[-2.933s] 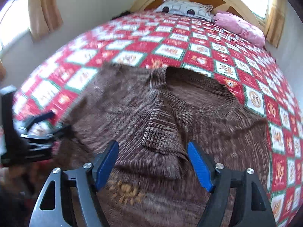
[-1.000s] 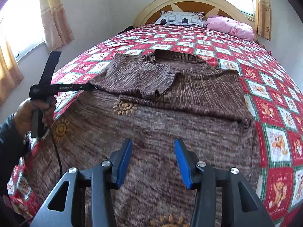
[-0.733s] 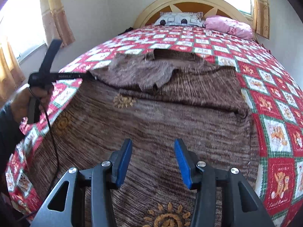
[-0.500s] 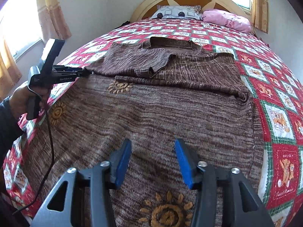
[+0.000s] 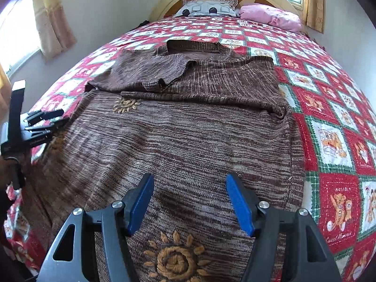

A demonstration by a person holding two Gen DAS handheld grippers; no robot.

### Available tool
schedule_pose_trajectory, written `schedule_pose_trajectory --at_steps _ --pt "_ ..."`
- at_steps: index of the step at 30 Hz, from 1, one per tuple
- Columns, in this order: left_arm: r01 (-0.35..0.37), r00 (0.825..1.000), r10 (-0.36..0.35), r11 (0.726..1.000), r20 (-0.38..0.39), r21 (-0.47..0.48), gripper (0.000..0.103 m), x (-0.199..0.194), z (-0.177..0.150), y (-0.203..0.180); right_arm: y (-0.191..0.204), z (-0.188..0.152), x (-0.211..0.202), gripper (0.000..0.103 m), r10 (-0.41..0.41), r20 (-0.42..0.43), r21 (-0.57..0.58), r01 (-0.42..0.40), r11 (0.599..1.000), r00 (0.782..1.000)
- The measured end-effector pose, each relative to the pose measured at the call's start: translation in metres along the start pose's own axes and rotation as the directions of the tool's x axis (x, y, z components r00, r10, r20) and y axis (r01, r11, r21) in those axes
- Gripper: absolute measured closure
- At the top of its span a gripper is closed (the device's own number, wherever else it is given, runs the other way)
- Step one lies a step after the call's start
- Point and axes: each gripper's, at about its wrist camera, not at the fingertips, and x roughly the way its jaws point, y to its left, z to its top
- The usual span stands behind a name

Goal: Fold small clothes

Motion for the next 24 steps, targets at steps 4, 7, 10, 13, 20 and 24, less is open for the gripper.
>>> schedule_pose_trajectory --at_steps 4,7,10,13,20,24 --pt "-0.022 1.000 0.022 1.000 0.010 -0.005 0.044 -0.007 -0.007 0.001 -0.001 -0.010 -0.009 0.038 -0.005 0.007 -0.015 0.005 1.000 1.000" --pt "-0.024 1.000 0.024 0.999 0.008 -0.029 0.044 -0.012 -0.011 0.005 -0.003 -0.020 -0.010 0.038 -0.007 0.039 -0.024 0.008 1.000 0.999" --pt "-0.052 0.999 0.052 0.998 0.007 -0.034 0.043 -0.018 -0.013 0.004 -0.003 -0.022 -0.013 0.038 -0.013 0.052 -0.019 0.014 1.000 0.999" --pt "-0.073 0.997 0.073 0.997 0.010 -0.022 0.039 -0.019 -0.015 0.001 -0.004 -0.020 -0.015 0.038 -0.016 0.059 -0.002 0.016 1.000 0.998" --pt "-0.092 0.996 0.092 0.993 0.003 -0.071 0.026 -0.016 -0.017 0.007 0.000 -0.024 -0.011 0.038 -0.044 0.060 -0.025 0.046 0.999 0.997" --pt "-0.096 0.995 0.095 0.993 -0.006 -0.069 0.020 -0.020 -0.018 0.003 -0.002 -0.024 -0.014 0.038 -0.038 0.054 -0.009 0.039 0.999 0.998"
